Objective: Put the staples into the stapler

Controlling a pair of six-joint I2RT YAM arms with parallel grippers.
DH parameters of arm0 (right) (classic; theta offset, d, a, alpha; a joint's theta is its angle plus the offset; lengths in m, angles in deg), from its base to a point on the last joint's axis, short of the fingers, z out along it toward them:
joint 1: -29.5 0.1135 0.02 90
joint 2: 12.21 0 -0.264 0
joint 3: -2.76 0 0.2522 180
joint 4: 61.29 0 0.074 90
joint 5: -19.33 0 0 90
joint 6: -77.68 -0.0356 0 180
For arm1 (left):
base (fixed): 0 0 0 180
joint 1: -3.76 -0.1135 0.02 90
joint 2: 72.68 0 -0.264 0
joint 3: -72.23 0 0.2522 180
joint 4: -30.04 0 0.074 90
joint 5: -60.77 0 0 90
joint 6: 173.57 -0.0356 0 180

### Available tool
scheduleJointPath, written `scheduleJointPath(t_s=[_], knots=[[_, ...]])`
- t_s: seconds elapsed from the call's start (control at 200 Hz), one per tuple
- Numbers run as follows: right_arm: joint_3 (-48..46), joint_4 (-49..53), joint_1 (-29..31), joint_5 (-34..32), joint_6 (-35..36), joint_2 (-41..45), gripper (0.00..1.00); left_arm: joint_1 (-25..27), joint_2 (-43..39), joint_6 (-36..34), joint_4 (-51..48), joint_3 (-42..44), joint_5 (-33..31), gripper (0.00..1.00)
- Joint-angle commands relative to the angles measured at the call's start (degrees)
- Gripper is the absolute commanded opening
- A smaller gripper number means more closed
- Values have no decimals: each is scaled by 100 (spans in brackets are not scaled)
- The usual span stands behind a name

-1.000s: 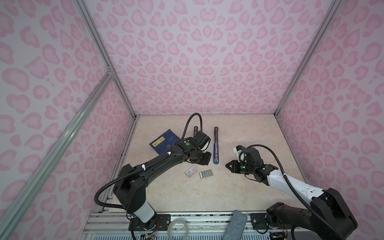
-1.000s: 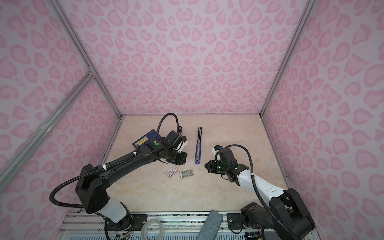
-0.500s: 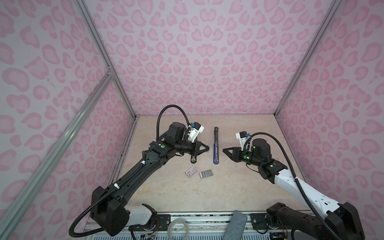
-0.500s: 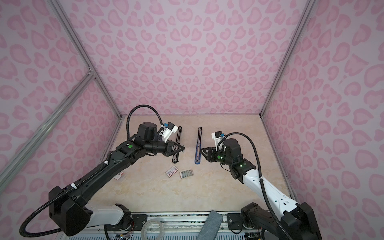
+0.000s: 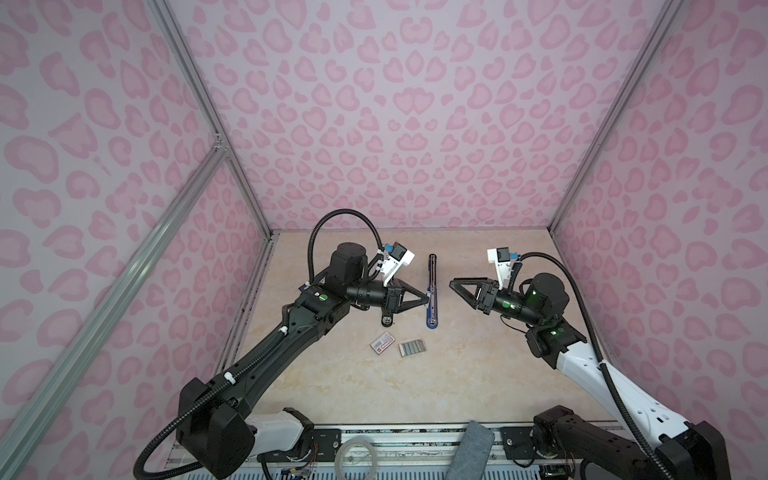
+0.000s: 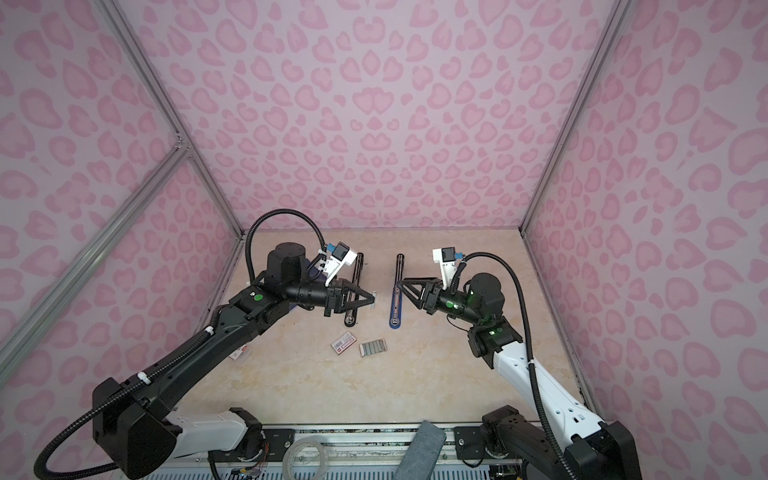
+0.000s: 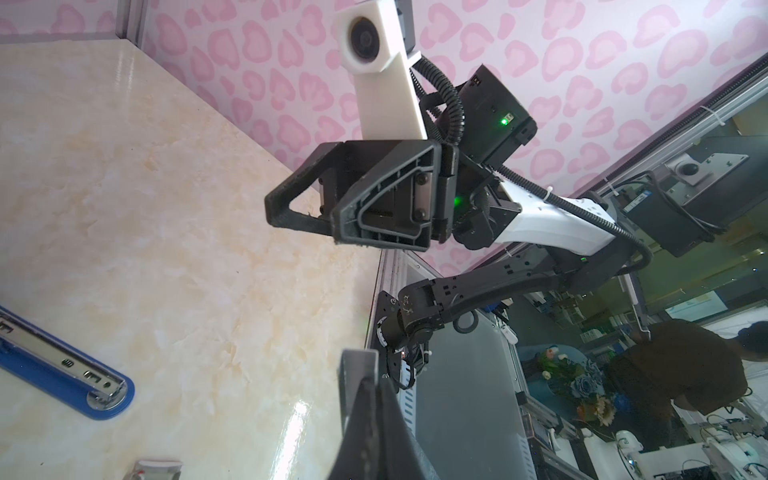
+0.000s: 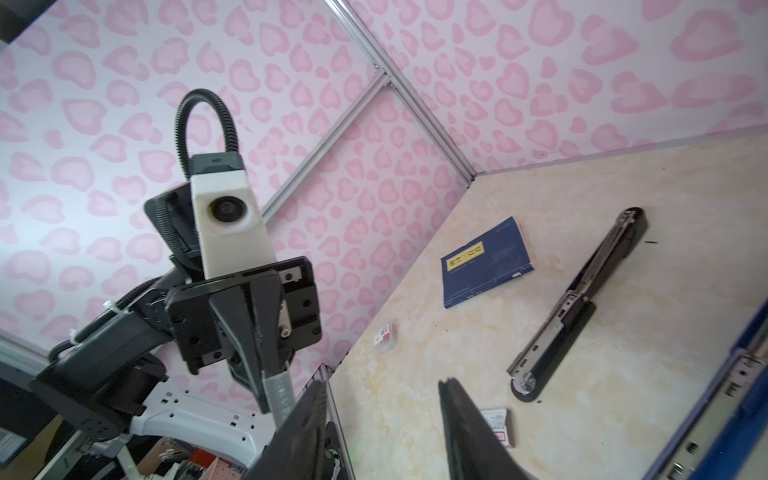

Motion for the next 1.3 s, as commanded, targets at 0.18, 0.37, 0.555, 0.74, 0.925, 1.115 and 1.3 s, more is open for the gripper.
scheduleJointPath(t_s=[0.18,0.37,0.555,0.74,0.925,1.115,1.3], knots=[[6,-1652,-12,657,-854,-349,50,-13,58,363,938,172,21,3],[-130,-2575,-10,788,-1379,-484,46,-6,-1,404,999,201,83,3],[-185,-3468,117,945,-1858,-735,48,18,36,563,1217,244,257,3],[-237,-3808,269,989,-1983,-937,50,64,49,692,1395,272,422,3],[-268,-3670,378,1031,-1856,-956,51,82,32,723,1396,264,481,3],[-259,-2866,455,1002,-1272,-778,50,99,14,737,1396,263,474,3],[-251,-2527,489,998,-1053,-658,50,133,39,763,1413,254,468,3]])
